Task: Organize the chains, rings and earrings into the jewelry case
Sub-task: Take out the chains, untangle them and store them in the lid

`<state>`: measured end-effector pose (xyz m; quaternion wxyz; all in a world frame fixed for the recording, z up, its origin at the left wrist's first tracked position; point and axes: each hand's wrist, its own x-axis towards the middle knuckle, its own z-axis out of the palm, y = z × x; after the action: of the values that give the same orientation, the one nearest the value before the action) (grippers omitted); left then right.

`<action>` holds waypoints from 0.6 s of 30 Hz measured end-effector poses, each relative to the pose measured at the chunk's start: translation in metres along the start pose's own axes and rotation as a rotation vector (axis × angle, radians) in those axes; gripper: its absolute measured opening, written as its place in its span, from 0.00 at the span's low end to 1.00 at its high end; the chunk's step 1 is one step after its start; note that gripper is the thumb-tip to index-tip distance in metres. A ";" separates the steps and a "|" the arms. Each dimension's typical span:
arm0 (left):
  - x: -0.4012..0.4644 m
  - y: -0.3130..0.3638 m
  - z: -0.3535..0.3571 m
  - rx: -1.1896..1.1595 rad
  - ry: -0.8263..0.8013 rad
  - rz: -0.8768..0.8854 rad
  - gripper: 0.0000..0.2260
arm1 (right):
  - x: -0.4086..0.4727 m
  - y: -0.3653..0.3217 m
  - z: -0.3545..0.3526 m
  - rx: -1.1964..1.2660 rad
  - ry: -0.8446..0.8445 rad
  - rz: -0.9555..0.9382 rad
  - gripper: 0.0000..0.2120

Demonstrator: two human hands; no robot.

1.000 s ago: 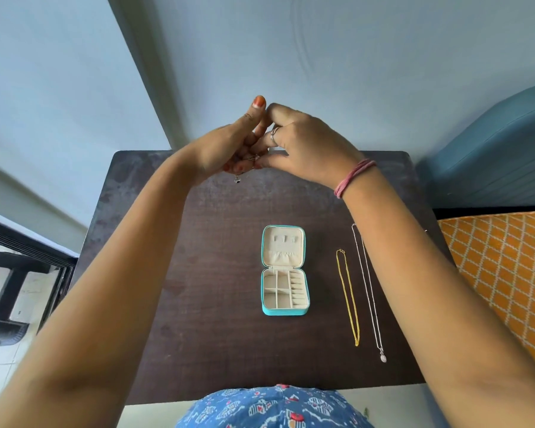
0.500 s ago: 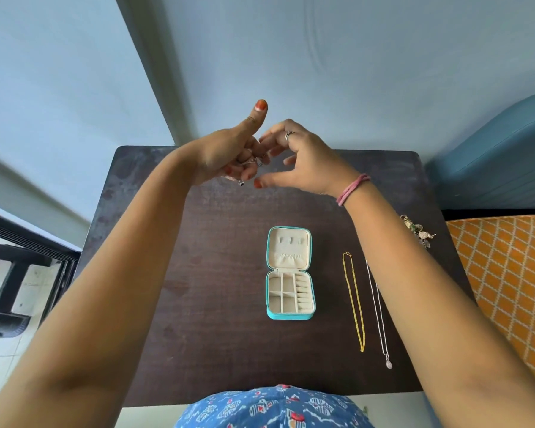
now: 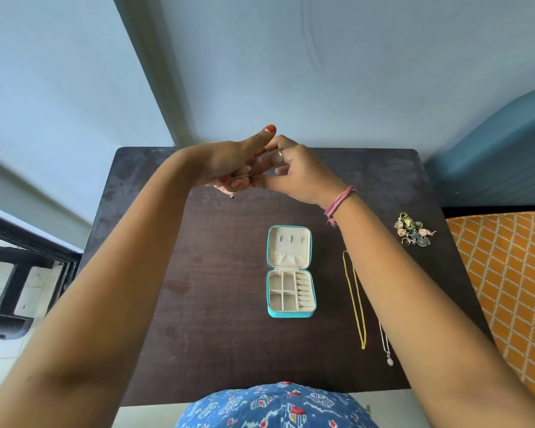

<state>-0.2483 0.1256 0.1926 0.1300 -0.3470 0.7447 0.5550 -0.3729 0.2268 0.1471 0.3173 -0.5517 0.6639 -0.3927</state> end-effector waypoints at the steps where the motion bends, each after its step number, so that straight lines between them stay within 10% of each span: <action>1: 0.001 -0.001 0.000 0.002 0.002 -0.010 0.31 | -0.001 0.002 0.000 0.064 0.000 0.040 0.15; 12: 0.013 -0.037 0.015 -0.786 -0.041 0.380 0.25 | -0.007 -0.003 -0.005 0.721 0.019 0.159 0.07; 18: 0.021 -0.053 0.039 -0.971 -0.005 0.478 0.19 | -0.011 -0.007 -0.005 0.568 -0.009 0.137 0.11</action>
<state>-0.2356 0.1464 0.1276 -0.1735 -0.1868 0.4603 0.8504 -0.3712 0.2383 0.1555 0.4879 -0.3963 0.5616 -0.5380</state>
